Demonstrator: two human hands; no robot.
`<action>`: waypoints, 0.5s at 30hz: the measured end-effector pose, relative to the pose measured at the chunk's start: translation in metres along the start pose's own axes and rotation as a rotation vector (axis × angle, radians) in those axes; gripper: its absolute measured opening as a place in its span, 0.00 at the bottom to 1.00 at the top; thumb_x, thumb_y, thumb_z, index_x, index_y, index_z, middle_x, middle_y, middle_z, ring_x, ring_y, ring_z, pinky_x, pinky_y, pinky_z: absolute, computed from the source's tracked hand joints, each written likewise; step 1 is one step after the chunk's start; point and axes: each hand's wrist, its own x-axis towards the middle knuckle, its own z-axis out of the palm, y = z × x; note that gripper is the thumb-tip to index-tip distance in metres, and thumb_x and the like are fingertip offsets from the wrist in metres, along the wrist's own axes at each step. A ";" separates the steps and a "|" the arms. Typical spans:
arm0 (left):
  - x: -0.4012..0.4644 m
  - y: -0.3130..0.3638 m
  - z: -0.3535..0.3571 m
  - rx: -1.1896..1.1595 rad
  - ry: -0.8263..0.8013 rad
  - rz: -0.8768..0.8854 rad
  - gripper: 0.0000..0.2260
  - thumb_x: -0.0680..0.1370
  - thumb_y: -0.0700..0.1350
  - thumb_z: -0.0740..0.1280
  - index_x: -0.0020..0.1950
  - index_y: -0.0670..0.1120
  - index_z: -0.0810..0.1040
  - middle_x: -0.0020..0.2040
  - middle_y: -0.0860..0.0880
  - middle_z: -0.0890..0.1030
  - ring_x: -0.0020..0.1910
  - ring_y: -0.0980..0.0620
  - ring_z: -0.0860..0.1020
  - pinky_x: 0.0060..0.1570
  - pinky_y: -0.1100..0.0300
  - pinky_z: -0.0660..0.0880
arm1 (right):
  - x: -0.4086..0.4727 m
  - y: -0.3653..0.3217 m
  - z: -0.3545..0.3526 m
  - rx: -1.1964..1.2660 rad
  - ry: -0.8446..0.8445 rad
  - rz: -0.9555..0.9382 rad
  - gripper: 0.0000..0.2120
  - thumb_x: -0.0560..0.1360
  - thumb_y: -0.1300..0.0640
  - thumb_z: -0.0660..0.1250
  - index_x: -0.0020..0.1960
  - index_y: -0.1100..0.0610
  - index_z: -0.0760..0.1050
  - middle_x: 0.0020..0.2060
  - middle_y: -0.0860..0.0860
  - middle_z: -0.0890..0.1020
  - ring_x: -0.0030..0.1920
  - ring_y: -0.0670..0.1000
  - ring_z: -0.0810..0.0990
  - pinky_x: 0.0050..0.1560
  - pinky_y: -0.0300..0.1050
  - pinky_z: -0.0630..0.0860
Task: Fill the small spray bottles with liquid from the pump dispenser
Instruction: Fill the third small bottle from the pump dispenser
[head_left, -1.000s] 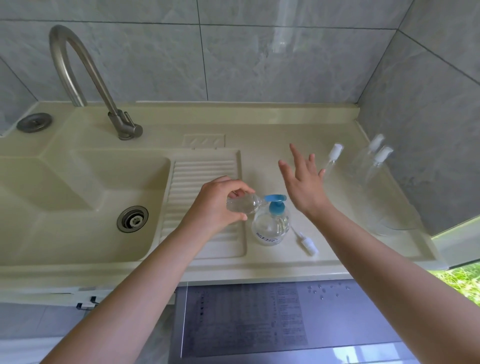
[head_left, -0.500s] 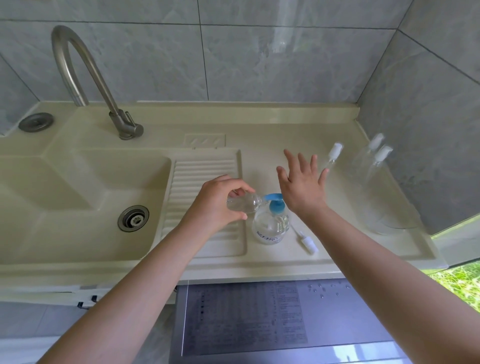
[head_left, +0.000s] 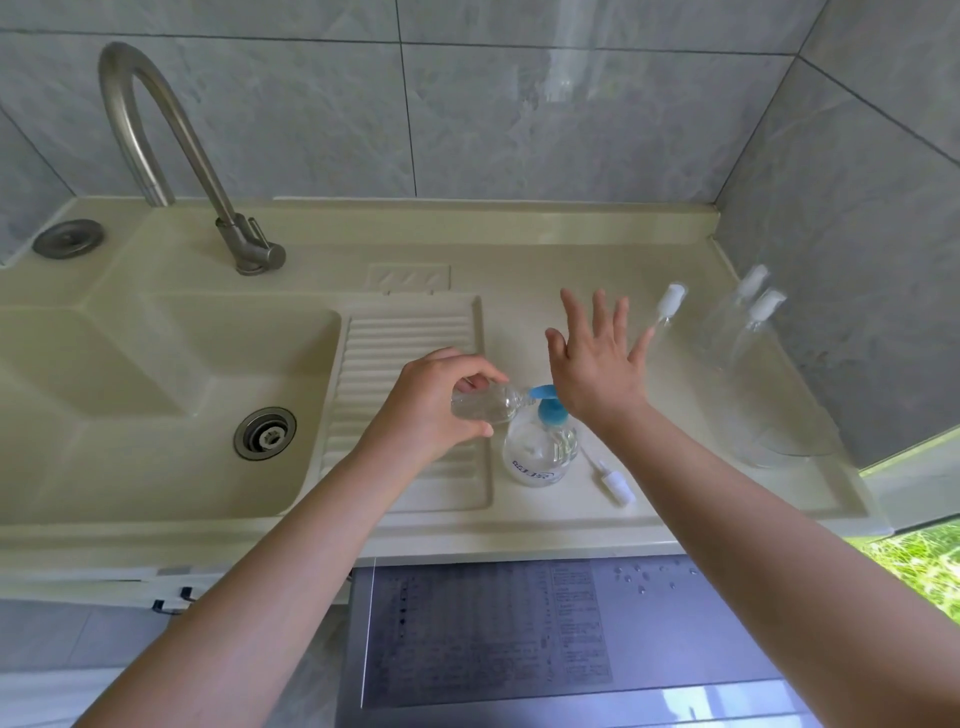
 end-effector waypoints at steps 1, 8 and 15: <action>0.001 0.000 0.000 -0.002 0.003 0.002 0.24 0.60 0.37 0.82 0.53 0.52 0.84 0.47 0.55 0.80 0.46 0.57 0.79 0.47 0.77 0.69 | 0.001 0.001 0.002 0.015 -0.022 0.021 0.26 0.85 0.45 0.46 0.82 0.45 0.45 0.81 0.57 0.45 0.80 0.61 0.37 0.76 0.67 0.36; 0.001 0.000 0.000 -0.003 -0.005 -0.007 0.24 0.60 0.37 0.82 0.53 0.53 0.84 0.47 0.54 0.80 0.47 0.56 0.78 0.47 0.77 0.69 | 0.005 0.000 -0.010 0.039 0.005 0.015 0.30 0.84 0.40 0.46 0.82 0.46 0.41 0.81 0.56 0.41 0.80 0.60 0.35 0.75 0.66 0.34; 0.000 0.000 0.000 -0.006 -0.008 -0.013 0.24 0.60 0.37 0.82 0.53 0.53 0.84 0.47 0.55 0.79 0.47 0.58 0.78 0.48 0.77 0.68 | 0.000 -0.001 0.006 0.044 -0.035 0.024 0.28 0.85 0.42 0.46 0.82 0.46 0.42 0.81 0.58 0.41 0.80 0.61 0.35 0.76 0.67 0.36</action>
